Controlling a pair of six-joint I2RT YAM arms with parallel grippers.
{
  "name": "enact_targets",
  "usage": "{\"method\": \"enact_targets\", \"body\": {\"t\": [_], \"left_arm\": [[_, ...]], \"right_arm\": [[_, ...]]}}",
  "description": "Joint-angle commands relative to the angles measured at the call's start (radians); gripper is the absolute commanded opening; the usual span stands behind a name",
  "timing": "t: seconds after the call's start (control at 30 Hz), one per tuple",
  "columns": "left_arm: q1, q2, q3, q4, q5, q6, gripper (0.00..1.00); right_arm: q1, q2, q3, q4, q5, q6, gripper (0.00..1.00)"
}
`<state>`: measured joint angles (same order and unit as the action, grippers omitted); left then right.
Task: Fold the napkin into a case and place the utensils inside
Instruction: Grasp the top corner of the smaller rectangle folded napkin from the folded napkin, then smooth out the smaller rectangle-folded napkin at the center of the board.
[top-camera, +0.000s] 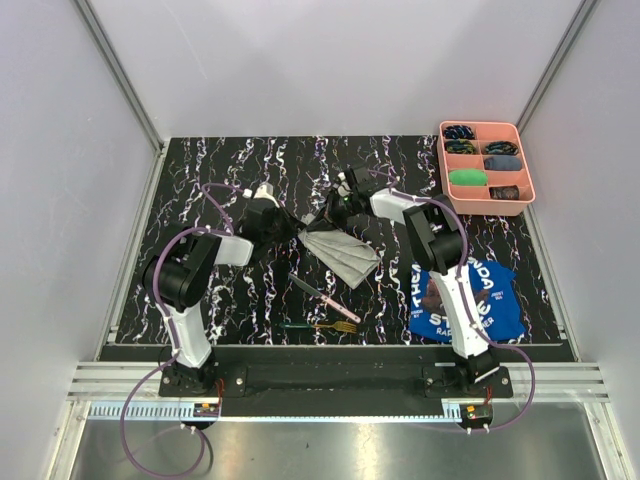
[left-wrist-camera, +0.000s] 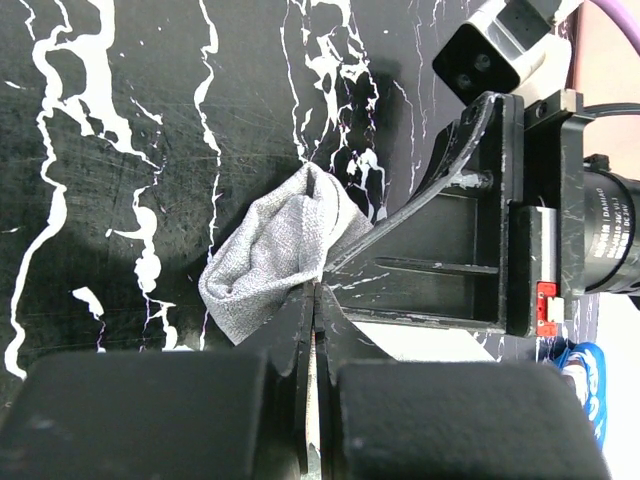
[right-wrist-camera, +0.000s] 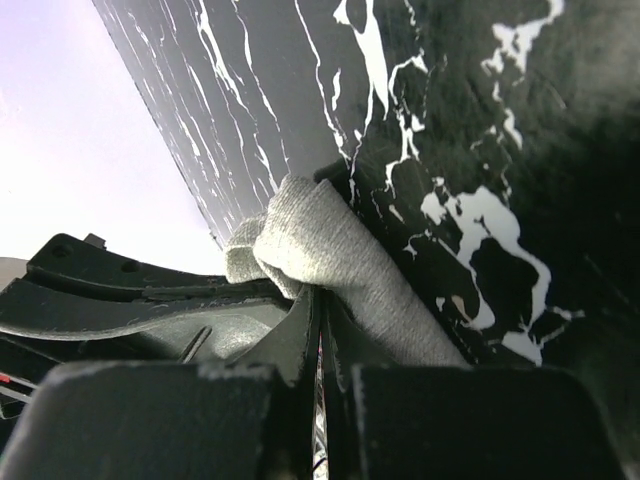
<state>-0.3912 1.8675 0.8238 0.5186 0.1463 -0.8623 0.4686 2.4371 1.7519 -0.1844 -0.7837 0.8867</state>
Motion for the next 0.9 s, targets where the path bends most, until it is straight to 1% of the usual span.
{"method": "enact_targets", "body": {"t": [0.0, 0.1, 0.2, 0.23, 0.3, 0.33, 0.37, 0.4, 0.43, 0.47, 0.5, 0.53, 0.6, 0.63, 0.67, 0.7, 0.73, 0.77, 0.87], "left_arm": [[-0.011, 0.025, -0.015, 0.001, 0.033, 0.008, 0.00], [-0.011, 0.030, -0.006, -0.006, 0.036, 0.016, 0.00], [-0.011, 0.030, 0.006, -0.031, 0.033, 0.034, 0.00], [-0.011, 0.029, 0.017, -0.041, 0.032, 0.040, 0.00], [-0.011, 0.030, 0.037, -0.089, 0.030, 0.064, 0.00], [-0.011, 0.032, 0.072, -0.123, 0.030, 0.078, 0.00], [-0.011, 0.032, 0.084, -0.171, 0.029, 0.092, 0.05], [-0.009, 0.030, 0.101, -0.196, 0.016, 0.117, 0.09], [-0.011, 0.025, 0.136, -0.233, 0.009, 0.124, 0.15], [-0.009, 0.021, 0.152, -0.288, 0.001, 0.135, 0.22], [-0.012, 0.015, 0.167, -0.317, -0.017, 0.153, 0.33], [-0.014, -0.001, 0.198, -0.347, -0.024, 0.158, 0.37], [-0.017, -0.025, 0.218, -0.414, -0.040, 0.167, 0.45], [-0.020, -0.062, 0.230, -0.451, -0.048, 0.167, 0.61], [-0.024, -0.080, 0.233, -0.466, -0.057, 0.167, 0.71], [-0.034, -0.103, 0.235, -0.482, -0.063, 0.166, 0.78], [-0.041, -0.140, 0.235, -0.502, -0.062, 0.167, 0.76], [-0.050, -0.157, 0.232, -0.509, -0.059, 0.167, 0.71], [-0.084, -0.202, 0.189, -0.490, -0.011, 0.129, 0.59]], "right_arm": [[-0.013, -0.128, 0.018, 0.019, -0.014, 0.000, 0.02], [-0.025, -0.150, 0.021, -0.026, -0.020, -0.052, 0.05], [-0.036, -0.196, 0.017, -0.091, -0.017, -0.138, 0.10], [-0.039, -0.211, 0.017, -0.140, -0.017, -0.197, 0.13], [-0.047, -0.263, 0.035, -0.249, 0.027, -0.300, 0.24], [-0.047, -0.283, 0.041, -0.365, 0.122, -0.419, 0.31], [-0.047, -0.305, 0.035, -0.413, 0.171, -0.471, 0.41], [-0.050, -0.343, 0.026, -0.458, 0.267, -0.517, 0.45], [-0.050, -0.361, 0.006, -0.502, 0.306, -0.581, 0.48], [-0.053, -0.384, -0.049, -0.510, 0.331, -0.612, 0.50], [-0.054, -0.427, -0.077, -0.515, 0.378, -0.641, 0.54], [-0.054, -0.449, -0.107, -0.527, 0.409, -0.685, 0.56], [-0.054, -0.504, -0.179, -0.543, 0.483, -0.724, 0.61], [-0.054, -0.521, -0.202, -0.556, 0.516, -0.755, 0.62], [-0.056, -0.548, -0.234, -0.563, 0.544, -0.767, 0.63], [-0.054, -0.559, -0.248, -0.567, 0.555, -0.781, 0.63], [-0.054, -0.567, -0.261, -0.578, 0.557, -0.804, 0.63], [-0.056, -0.581, -0.284, -0.581, 0.557, -0.810, 0.63], [-0.053, -0.581, -0.313, -0.584, 0.532, -0.828, 0.61]]}}
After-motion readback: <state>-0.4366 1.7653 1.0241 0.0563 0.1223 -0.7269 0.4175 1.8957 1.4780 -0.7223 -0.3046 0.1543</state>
